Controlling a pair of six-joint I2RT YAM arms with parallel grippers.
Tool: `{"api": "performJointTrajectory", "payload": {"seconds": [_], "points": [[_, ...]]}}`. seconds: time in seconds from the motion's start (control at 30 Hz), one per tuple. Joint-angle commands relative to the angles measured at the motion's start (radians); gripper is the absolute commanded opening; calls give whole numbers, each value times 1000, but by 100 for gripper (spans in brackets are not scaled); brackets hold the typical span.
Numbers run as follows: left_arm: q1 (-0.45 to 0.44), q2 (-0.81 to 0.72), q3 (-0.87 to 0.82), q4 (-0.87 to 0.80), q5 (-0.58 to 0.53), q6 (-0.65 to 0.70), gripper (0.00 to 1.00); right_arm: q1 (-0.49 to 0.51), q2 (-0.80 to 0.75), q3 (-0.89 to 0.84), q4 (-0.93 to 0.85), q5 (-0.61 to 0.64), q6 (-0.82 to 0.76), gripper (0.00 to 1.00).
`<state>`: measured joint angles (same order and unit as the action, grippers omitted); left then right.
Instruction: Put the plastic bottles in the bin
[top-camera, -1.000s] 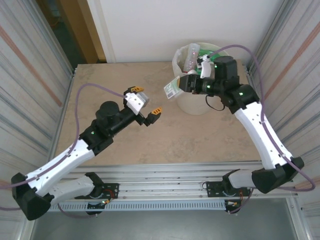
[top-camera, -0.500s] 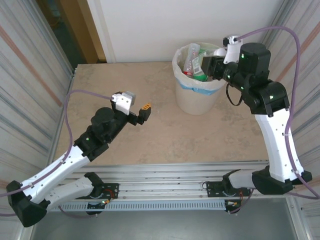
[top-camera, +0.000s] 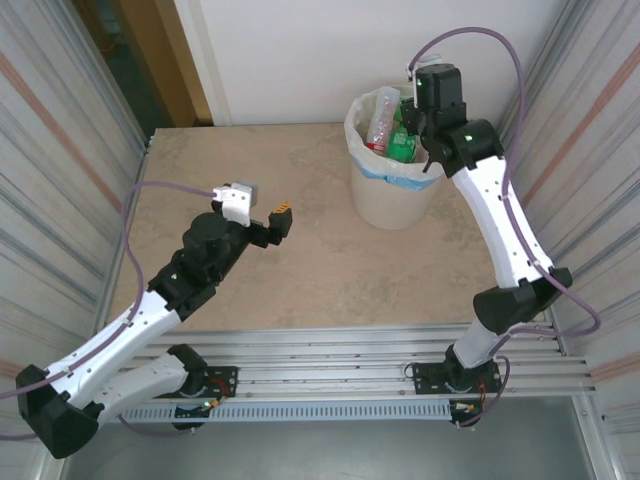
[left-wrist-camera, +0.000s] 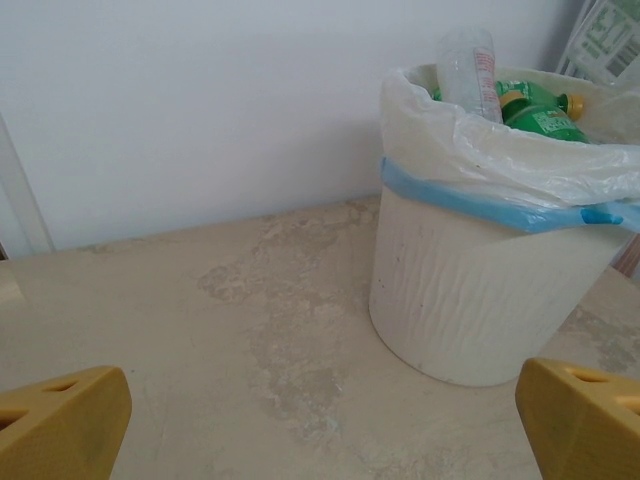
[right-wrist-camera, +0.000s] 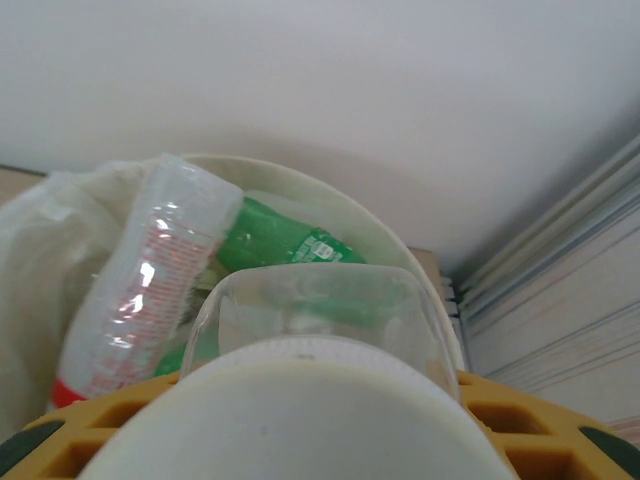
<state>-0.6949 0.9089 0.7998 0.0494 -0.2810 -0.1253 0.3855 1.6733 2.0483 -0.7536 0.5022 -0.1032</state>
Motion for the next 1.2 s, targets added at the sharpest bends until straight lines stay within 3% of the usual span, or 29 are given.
{"api": "performJointTrajectory", "payload": {"seconds": [0.0, 0.27, 0.67, 0.77, 0.83, 0.97, 1.17], "points": [[7, -13, -18, 3, 3, -19, 99, -19, 26, 44, 56, 92, -73, 6], [14, -8, -22, 12, 18, -19, 99, -65, 55, -24, 70, 82, -67, 9], [21, -3, -20, 9, 19, -20, 99, -77, 86, -95, 55, 63, -49, 22], [21, -4, -20, 9, 19, -22, 99, -78, 72, -103, 27, 29, -23, 34], [23, -2, -22, 11, 20, -24, 99, -74, 56, -103, 0, -5, -1, 52], [24, 3, -19, 13, 27, -25, 99, -68, 11, -97, -31, -89, 34, 73], [24, 13, -16, 17, 37, -33, 99, -76, -43, -77, -42, -239, 95, 76]]}}
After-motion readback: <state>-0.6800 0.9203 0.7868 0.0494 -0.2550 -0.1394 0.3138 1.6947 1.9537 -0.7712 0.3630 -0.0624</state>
